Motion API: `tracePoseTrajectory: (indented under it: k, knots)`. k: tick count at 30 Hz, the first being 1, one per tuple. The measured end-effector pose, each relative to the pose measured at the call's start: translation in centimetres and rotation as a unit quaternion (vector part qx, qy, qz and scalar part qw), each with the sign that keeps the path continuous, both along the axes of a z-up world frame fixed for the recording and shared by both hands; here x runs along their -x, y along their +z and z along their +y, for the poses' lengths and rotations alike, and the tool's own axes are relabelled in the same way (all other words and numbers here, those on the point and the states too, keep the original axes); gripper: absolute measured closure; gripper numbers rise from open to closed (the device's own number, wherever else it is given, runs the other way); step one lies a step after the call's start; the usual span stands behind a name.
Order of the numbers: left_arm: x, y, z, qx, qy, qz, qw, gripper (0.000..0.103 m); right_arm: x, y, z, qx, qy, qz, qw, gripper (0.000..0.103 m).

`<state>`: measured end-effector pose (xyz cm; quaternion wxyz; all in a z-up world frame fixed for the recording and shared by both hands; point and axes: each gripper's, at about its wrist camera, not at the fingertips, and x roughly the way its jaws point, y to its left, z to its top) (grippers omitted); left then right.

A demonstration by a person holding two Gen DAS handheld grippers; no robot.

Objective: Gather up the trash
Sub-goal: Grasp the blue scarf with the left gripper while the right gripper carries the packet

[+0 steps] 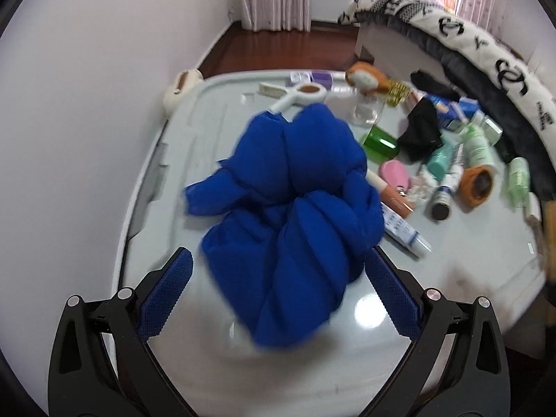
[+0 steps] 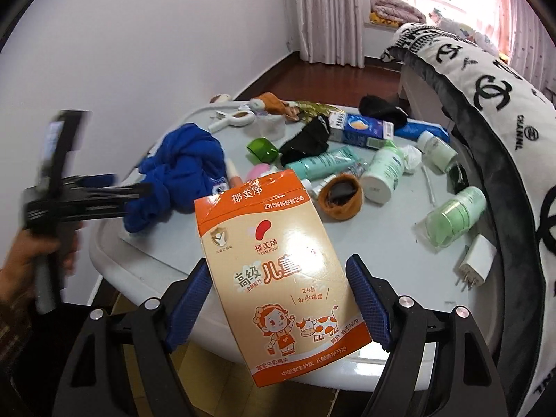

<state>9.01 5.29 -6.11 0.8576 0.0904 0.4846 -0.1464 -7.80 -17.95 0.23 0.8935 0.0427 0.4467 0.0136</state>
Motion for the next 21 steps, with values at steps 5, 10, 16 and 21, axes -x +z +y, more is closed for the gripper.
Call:
tracePoseTrajectory:
  k: [5,10,16,21]
  knots:
    - [-1.5,-3.0,-1.0,0.01,-0.022,0.009,0.9997,0.048,0.1,0.1,-0.1,0.005,0.001,-0.002,1.0,0.026]
    - [-0.9,-3.0,-0.5,0.019,-0.025,0.008,0.9995,0.085,0.4,0.8,-0.2,0.0,0.003,-0.013,1.0,0.026]
    - [1.0,-0.1,-0.4,0.012,-0.05,-0.028,0.9983,0.091,0.7,1.5,-0.3,-0.001,0.001,-0.026,1.0,0.026]
    - [2.9,2.5,-0.1,0.008,-0.061,-0.045,0.9971,0.091,0.9,1.9,-0.4,0.0,-0.002,-0.032,0.999,0.026]
